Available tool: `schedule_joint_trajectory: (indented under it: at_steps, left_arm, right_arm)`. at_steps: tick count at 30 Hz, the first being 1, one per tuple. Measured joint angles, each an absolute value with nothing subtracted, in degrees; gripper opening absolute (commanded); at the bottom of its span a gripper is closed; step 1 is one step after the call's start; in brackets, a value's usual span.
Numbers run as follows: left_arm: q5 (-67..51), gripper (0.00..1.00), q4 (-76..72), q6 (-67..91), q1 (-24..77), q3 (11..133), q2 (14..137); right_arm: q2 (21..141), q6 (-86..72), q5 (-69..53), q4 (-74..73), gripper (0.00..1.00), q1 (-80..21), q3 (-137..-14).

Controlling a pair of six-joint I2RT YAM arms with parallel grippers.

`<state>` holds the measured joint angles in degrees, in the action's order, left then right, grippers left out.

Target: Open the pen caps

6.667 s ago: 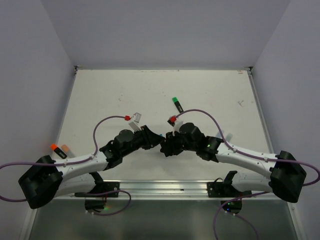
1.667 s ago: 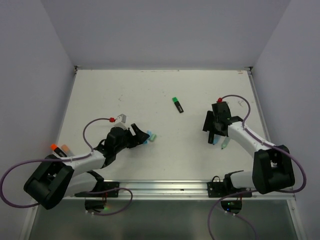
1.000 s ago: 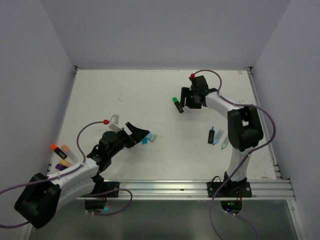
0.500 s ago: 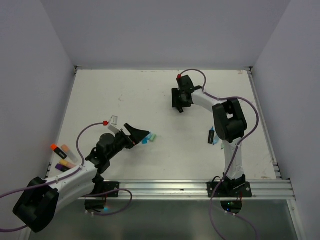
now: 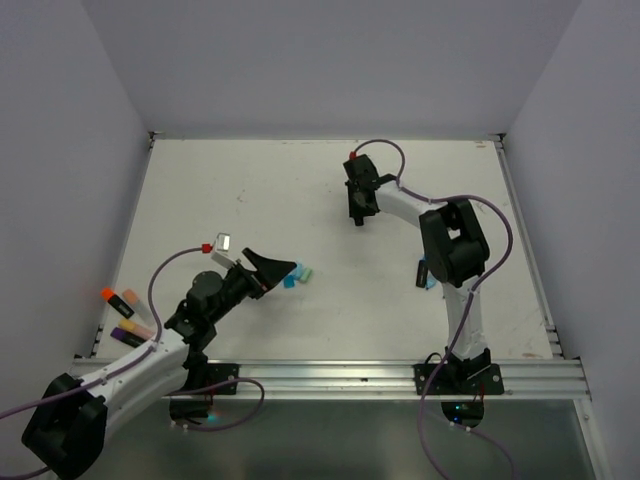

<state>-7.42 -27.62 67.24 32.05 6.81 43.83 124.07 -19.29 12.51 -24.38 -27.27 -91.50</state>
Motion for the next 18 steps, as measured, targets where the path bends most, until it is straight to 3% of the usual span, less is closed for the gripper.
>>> schedule_joint_trajectory:
  at_steps: [7,12,18]
  left_arm:
    - [-7.0,0.90,-25.1,68.1,32.1,6.7,41.6]
    - [-7.1,0.82,-24.5,69.1,32.2,4.6,40.6]
    - [-7.1,0.81,-22.1,69.4,34.7,5.2,43.2]
  right_arm:
    - [114.1,-18.4,11.5,-18.5,0.00,-28.3,-76.7]
    - [94.1,-19.5,7.5,-18.3,0.00,-30.1,-58.4]
    - [73.0,-24.3,3.0,-16.8,0.00,-35.9,-46.3]
